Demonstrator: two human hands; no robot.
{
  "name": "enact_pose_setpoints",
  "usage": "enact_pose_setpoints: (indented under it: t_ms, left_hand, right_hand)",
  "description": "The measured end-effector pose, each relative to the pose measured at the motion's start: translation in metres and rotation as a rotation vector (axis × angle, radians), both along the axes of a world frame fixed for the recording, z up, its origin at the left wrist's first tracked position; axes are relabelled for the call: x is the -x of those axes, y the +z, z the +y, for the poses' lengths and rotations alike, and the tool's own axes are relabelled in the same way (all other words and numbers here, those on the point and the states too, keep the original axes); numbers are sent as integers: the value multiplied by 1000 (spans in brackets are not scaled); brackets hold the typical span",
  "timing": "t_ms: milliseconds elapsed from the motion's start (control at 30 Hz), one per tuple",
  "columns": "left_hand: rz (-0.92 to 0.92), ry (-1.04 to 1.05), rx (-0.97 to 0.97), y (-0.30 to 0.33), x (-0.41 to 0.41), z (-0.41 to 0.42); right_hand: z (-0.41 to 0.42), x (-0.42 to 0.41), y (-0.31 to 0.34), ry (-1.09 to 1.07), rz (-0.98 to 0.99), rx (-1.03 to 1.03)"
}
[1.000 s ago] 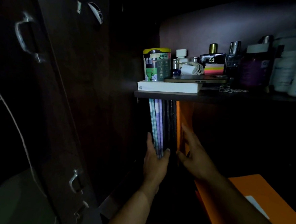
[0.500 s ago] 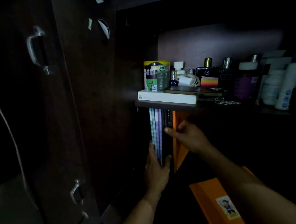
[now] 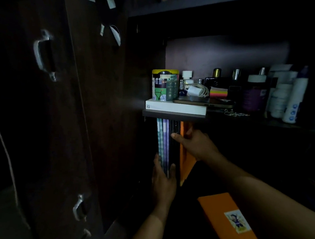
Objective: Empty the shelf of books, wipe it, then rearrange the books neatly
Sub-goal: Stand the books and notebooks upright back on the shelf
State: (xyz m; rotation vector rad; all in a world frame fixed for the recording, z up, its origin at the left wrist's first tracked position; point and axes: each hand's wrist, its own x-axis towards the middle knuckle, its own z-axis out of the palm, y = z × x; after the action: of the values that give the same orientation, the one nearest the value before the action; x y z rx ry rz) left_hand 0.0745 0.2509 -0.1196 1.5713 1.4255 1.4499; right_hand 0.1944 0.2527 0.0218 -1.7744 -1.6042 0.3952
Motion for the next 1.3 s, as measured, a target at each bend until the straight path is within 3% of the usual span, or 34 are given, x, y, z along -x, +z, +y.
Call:
enact_pose_setpoints:
  t_ms: [133,233,300,333,400,433,500,533,667,833,900,1100,1300]
  left_hand:
    - [-62,73,-37,8,2,-6]
    - [-128,224,-47,5,11,-19]
    - [-59,160,-43,5,14,-39]
    - [-10,15,-12,8,11,-54]
    - [201,-327,72,6,-2,-81]
    - [397,-447,71,4,-7,-94]
    - [777,-512,44,-2,-13,-107]
    - [820,-518,58,-3,-12,-110]
    - [475,-500,39,4,1,-122]
    - [213,-492,43,15,6,-123]
    - [190,-479,72,13,6,-118]
    - [288,-526,107,11,3,-119]
    - [146,-546,119,24,9,-124]
  right_hand:
    - [-32,2,3,11,-52,19]
    - [-97,-10,-1,14,-171,164]
    - [-143,-19,-16,-46,-386,354]
    - [-169,-23,-26,-90,-499,456]
    - [-211,-30,-47,-139,-607,582]
    - [-228,-31,-58,-141,-610,598]
    - [-247,-31,-74,-114,-625,594]
    - [-250,-30,-80,-99,-636,579]
    - [-254,-31,-78,-44,-603,517]
    - [-262,-34,-60,-14,-630,361]
    - [-262,-35,-50,-47,-618,281]
    - [-256,-18,-38,-93,-314,-148]
    - [-233,35,-57,-85,-58,-427]
